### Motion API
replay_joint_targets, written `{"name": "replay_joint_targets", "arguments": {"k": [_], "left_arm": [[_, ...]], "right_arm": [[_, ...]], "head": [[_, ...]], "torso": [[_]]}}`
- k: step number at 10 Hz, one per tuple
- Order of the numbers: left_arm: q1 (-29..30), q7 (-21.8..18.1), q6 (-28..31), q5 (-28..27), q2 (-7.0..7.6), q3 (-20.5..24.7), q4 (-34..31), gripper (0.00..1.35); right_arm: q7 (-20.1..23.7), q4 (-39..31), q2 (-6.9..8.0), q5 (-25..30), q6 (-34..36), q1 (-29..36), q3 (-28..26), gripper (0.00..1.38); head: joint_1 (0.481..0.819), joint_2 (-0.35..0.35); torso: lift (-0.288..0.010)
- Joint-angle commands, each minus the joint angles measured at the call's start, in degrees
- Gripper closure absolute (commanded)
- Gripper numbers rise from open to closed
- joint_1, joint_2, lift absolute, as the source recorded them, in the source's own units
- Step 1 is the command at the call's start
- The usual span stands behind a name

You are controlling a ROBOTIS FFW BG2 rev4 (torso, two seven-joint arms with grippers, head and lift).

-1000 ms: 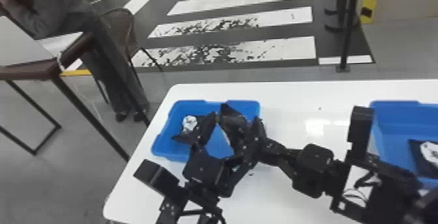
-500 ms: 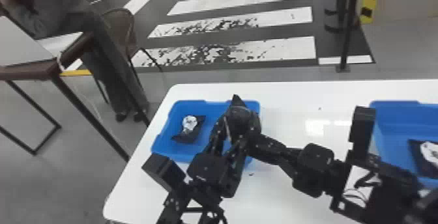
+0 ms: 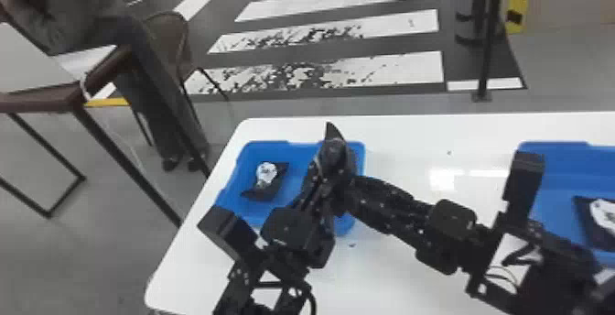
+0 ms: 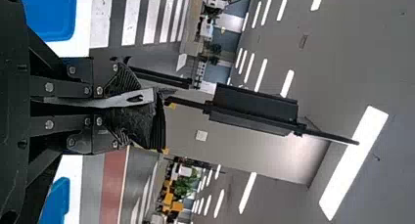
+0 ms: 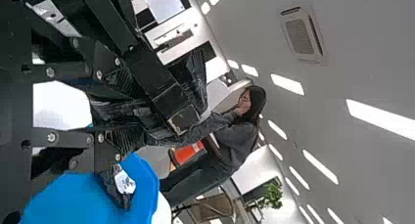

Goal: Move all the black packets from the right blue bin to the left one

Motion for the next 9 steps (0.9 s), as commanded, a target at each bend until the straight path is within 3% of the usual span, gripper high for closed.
{"name": "replay_joint_targets", "arguments": {"k": [1,3,4,6,7,8,9], "left_arm": [[-4.2,0.3,-3.4,-2.0,-0.04,1.1,5.8,1.21],[-10.1,2.3,-7.6,-10.0,-1.27,5.0,15.8,1.21],[-13.4,3.8,-9.4,-16.5,-1.62,7.2,20.5,1.21],[-19.8,7.1,-14.1,-26.9,-1.62,10.6,29.9,1.2],[-20.5,7.1,-14.1,-24.9,-1.53,11.3,32.5,0.92],[-19.4,7.0,-14.5,-19.7,-1.44,10.6,32.8,0.36],[-18.2,6.6,-16.5,-17.0,-1.44,10.2,32.7,0.01]], "right_arm": [[0.1,0.1,0.14,-0.5,-0.9,1.6,-2.2,0.08],[0.2,0.1,0.23,-0.5,-1.2,2.6,-4.2,0.15],[0.2,0.1,0.32,-0.5,-1.2,3.0,-5.0,0.17],[0.3,0.0,0.32,-0.7,-1.1,4.2,-6.9,0.17],[0.2,0.0,0.41,-0.6,-1.1,4.5,-7.5,0.17],[0.2,-0.3,0.58,0.0,-1.1,5.0,-8.6,0.17],[0.2,-0.8,0.76,1.0,-1.1,5.7,-10.2,0.17]], "head": [[0.695,0.35],[0.695,0.347],[0.695,0.35],[0.695,0.35],[0.695,0.35],[0.695,0.35],[0.695,0.35]], "torso": [[-0.14],[-0.14],[-0.14],[-0.14],[-0.14],[-0.14],[-0.14]]}}
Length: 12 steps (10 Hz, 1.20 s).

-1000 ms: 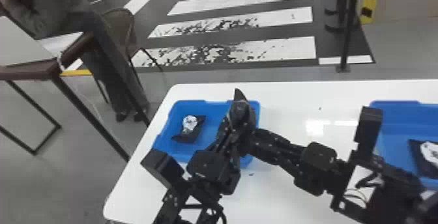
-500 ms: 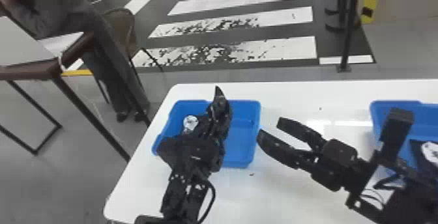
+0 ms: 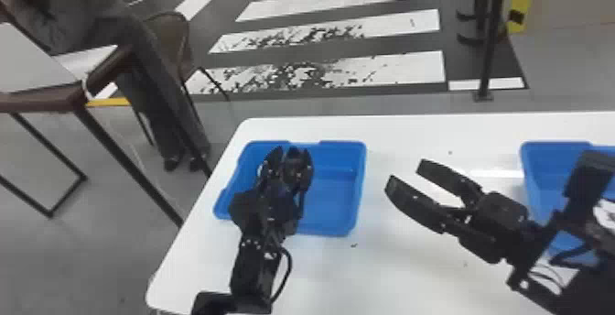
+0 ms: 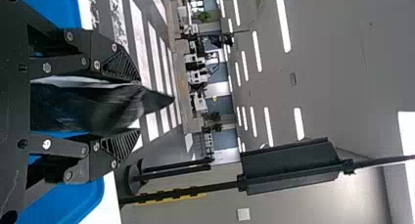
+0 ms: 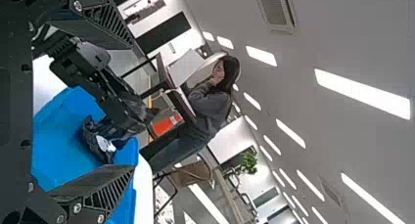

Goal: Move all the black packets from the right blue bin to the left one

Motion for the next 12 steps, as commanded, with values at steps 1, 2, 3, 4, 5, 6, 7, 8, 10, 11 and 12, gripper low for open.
{"name": "replay_joint_targets", "arguments": {"k": [1,2,3,4,5,6,7,8,10,11,12], "left_arm": [[1.4,-1.8,-3.4,3.9,0.0,-0.7,-0.1,0.1],[2.6,-3.6,-5.7,7.2,0.09,-1.7,-1.8,0.21],[5.9,-4.0,-4.4,9.7,0.09,-3.2,-7.7,0.27],[9.9,-4.5,-2.3,12.1,0.09,-4.2,-14.8,0.27],[14.4,-5.0,0.0,14.2,0.18,-4.9,-22.7,0.27],[18.9,-5.0,3.3,16.3,0.18,-5.9,-29.7,0.27],[21.3,-5.0,9.3,17.7,0.09,-6.2,-34.4,0.27],[22.9,-5.0,11.4,17.7,-0.17,-5.6,-36.6,0.27],[24.7,-4.9,12.8,16.5,-0.44,-6.2,-37.5,0.27],[24.8,-4.9,13.3,15.3,-0.35,-6.3,-37.6,0.27],[25.0,-4.9,13.8,15.2,-0.35,-6.2,-37.8,0.27]], "right_arm": [[0.0,-1.1,0.4,3.3,0.8,1.4,-3.9,0.17],[0.0,-1.8,0.75,6.1,1.8,2.1,-7.0,0.17],[-0.1,-1.8,1.02,7.1,2.6,2.3,-9.3,0.17],[-0.3,-2.4,1.37,8.9,4.3,2.4,-11.9,0.17],[-1.8,-5.0,1.72,11.9,8.3,3.4,-15.2,0.17],[-4.2,-9.2,2.86,16.2,12.6,5.8,-19.9,0.17],[-6.1,-12.3,4.0,18.9,15.9,7.9,-24.2,0.17],[-8.7,-15.6,4.53,21.2,21.1,9.3,-26.6,0.17],[-14.5,-18.7,5.41,25.5,32.2,10.1,-29.4,0.17],[-17.0,-20.4,5.76,27.4,38.5,10.1,-30.4,0.17],[-18.5,-20.6,5.76,28.8,44.3,9.2,-30.9,0.17]], "head": [[0.695,0.35],[0.695,0.35],[0.695,0.332],[0.695,0.3],[0.695,0.265],[0.695,0.25],[0.695,0.213],[0.695,0.16],[0.695,0.099],[0.695,0.068],[0.695,0.033]], "torso": [[-0.14],[-0.14],[-0.14],[-0.14],[-0.14],[-0.14],[-0.14],[-0.14],[-0.14],[-0.14],[-0.14]]}}
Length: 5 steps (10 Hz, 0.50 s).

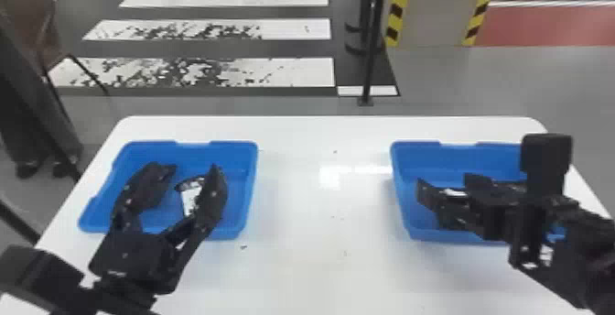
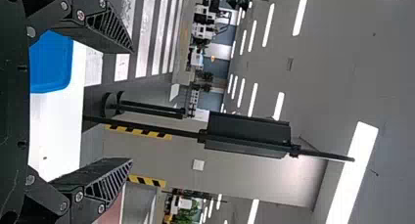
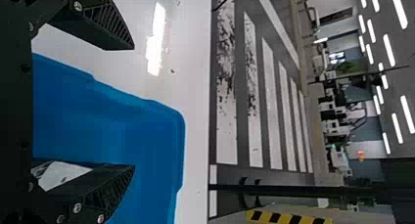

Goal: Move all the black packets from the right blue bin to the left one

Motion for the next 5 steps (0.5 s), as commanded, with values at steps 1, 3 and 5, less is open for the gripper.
{"name": "replay_joint_targets", "arguments": {"k": [1,3,5], "left_arm": [[0.3,0.0,0.3,-0.2,-0.06,0.2,-0.2,0.27],[0.2,0.0,0.0,-0.4,0.03,0.1,-0.2,0.27],[0.2,0.0,-0.3,-0.4,0.12,0.0,-0.2,0.27]], "right_arm": [[-0.9,0.1,0.04,2.3,9.8,-2.3,-0.8,0.17],[-2.3,1.8,0.04,3.7,15.4,-5.0,-1.4,0.17],[-3.6,2.9,0.04,4.5,20.2,-7.2,-2.1,0.17]], "head": [[0.695,0.006],[0.695,-0.029],[0.695,-0.054]], "torso": [[-0.14],[-0.14],[-0.14]]}}
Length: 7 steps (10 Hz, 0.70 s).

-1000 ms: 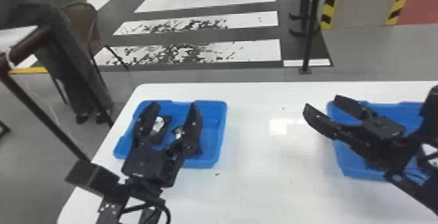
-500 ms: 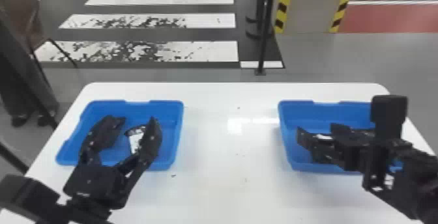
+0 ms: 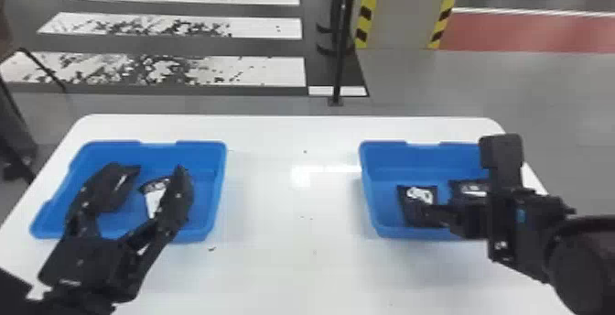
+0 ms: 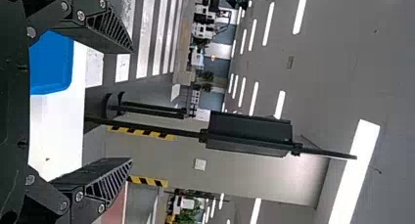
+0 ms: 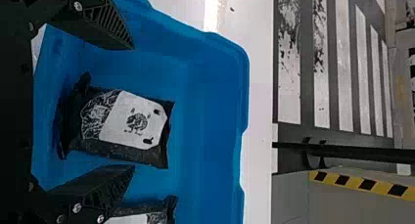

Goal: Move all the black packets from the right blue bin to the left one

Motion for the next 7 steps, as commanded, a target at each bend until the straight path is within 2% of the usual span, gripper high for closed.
{"name": "replay_joint_targets", "arguments": {"k": [1,7], "left_arm": [[0.0,0.0,-0.2,0.0,0.11,-0.1,0.0,0.27],[-0.3,0.0,-1.7,-1.3,0.37,-0.6,0.0,0.27]], "right_arm": [[0.0,2.4,-0.09,0.1,2.3,-2.1,-0.6,0.17],[-0.2,11.0,-0.53,-0.4,3.4,-7.1,0.1,0.17]], "head": [[0.695,-0.067],[0.695,-0.101]], "torso": [[-0.14],[-0.14]]}}
